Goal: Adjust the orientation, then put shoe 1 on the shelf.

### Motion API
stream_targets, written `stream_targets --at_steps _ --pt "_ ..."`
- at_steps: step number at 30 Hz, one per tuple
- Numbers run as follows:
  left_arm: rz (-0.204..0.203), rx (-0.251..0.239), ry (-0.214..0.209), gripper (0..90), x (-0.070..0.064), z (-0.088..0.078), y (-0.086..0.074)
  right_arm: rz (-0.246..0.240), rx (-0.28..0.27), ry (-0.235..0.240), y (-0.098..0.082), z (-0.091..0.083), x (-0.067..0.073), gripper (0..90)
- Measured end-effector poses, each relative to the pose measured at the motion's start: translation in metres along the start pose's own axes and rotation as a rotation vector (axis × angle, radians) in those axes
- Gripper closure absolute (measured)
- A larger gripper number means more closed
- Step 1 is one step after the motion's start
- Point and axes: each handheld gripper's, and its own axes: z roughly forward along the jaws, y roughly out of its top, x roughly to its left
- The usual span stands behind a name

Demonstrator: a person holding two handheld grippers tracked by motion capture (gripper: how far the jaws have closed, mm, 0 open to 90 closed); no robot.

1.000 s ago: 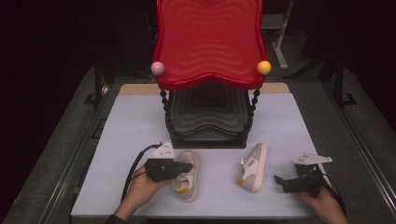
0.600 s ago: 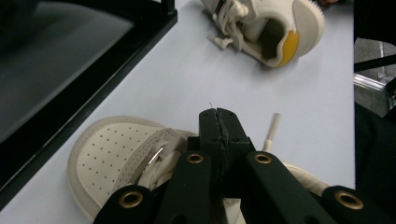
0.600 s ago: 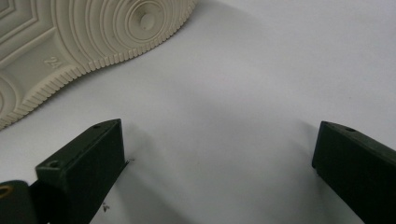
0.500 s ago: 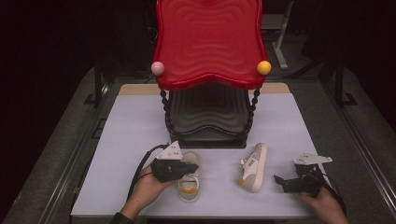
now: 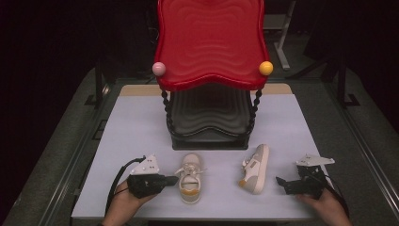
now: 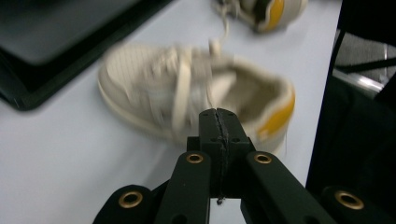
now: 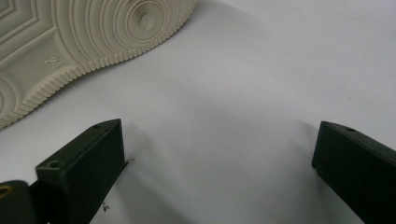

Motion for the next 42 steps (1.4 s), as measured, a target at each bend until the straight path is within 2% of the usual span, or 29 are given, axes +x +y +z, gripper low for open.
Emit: stream_targets --at_steps 4,5,11,15,18,21,22,23,27,33,42 --pt "0.012 0.071 -0.024 89.8 -0.004 0.012 -0.01 -0.001 0.0 0.0 0.0 0.0 0.0 1.7" --pt "0.024 0.071 -0.026 89.8 -0.006 0.015 -0.01 0.0 0.0 0.0 0.0 0.0 0.0 1.7" --pt "0.035 0.057 -0.065 89.7 -0.011 0.027 -0.004 -0.001 0.001 0.001 0.0 0.0 0.0 1.7" --pt "0.049 0.061 -0.079 89.7 -0.013 0.038 0.002 -0.002 0.0 0.0 0.0 0.0 0.0 1.7" --pt "0.06 0.06 -0.082 87.7 -0.017 0.04 0.005 -0.001 0.0 0.0 0.0 0.0 0.0 1.7" --pt "0.052 0.031 -0.098 86.6 -0.02 0.037 0.009 0.0 0.001 0.0 0.0 0.0 0.0 1.7" --pt "0.042 -0.011 -0.103 84.8 -0.023 0.033 0.014 0.0 0.001 0.001 0.0 0.0 0.0 1.7" --pt "0.034 -0.032 -0.111 83.8 -0.024 0.031 0.018 0.0 0.001 0.001 0.0 0.0 0.0 1.7" --pt "0.032 -0.089 -0.116 76.6 -0.026 0.028 0.03 -0.001 0.0 0.0 0.0 0.0 0.0 1.7" --pt "0.024 -0.096 -0.114 64.0 -0.026 0.038 0.038 0.0 0.001 0.001 0.0 0.0 0.0 1.7" --pt "0.029 -0.069 -0.124 61.4 -0.033 0.06 0.041 -0.001 0.001 0.0 0.0 0.0 0.0 1.7"
